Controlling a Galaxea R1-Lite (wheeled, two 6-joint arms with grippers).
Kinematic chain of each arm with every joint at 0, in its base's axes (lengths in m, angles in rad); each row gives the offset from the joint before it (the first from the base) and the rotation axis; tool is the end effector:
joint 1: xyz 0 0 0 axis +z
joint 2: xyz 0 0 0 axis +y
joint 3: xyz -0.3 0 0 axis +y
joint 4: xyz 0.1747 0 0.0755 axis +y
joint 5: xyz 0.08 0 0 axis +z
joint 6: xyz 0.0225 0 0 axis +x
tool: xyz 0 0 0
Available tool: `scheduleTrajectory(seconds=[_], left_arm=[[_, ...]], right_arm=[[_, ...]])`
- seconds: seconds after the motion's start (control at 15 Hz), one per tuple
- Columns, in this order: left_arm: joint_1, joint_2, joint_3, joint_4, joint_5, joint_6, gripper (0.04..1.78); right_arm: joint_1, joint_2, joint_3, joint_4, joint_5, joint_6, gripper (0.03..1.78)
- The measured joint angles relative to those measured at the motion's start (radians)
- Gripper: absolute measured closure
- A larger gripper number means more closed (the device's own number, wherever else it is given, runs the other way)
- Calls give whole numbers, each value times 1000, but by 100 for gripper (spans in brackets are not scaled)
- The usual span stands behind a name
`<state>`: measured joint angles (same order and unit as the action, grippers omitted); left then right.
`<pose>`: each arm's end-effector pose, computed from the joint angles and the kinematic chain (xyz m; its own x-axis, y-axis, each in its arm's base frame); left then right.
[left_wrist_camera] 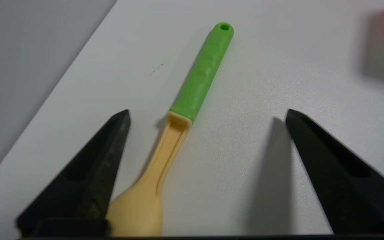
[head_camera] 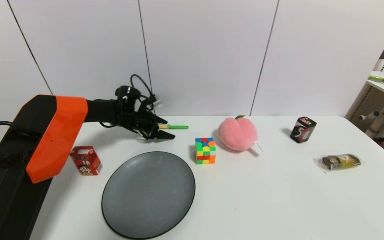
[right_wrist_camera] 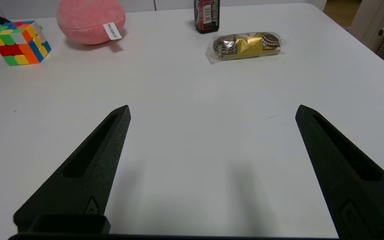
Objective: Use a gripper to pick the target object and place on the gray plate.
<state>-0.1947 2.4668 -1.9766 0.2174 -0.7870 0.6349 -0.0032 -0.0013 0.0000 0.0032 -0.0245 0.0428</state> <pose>0.4843 -0.1117 0.1095 0.3893 -0.7987 -0.4589 0.9133 0.3992 0.0801 -0.0229 -0.0005 0.0751 0.9996 -0.0277 -0.0019 0.0278 0.9987 0.0427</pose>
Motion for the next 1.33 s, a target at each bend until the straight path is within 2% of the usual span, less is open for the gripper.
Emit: scheduleTrajectory(seconds=[0.13,0.4,0.47,1.0,1.33], left_arm=[[-3,1,0,0,0,0,64],[-9,1,1,0,0,-1,111],[-10,1,1,0,-1,-2,162],[-8,-17,1,13,0,-1,166],[-8,-93,1,76,-1,1,166]], right_arm=[[0,0,0,-1,0,0,10],[0,0,0,0,0,0,10],[0,0,0,0,0,0,10],[0,0,0,-1,0,0,10],[0,0,0,0,0,0,10]])
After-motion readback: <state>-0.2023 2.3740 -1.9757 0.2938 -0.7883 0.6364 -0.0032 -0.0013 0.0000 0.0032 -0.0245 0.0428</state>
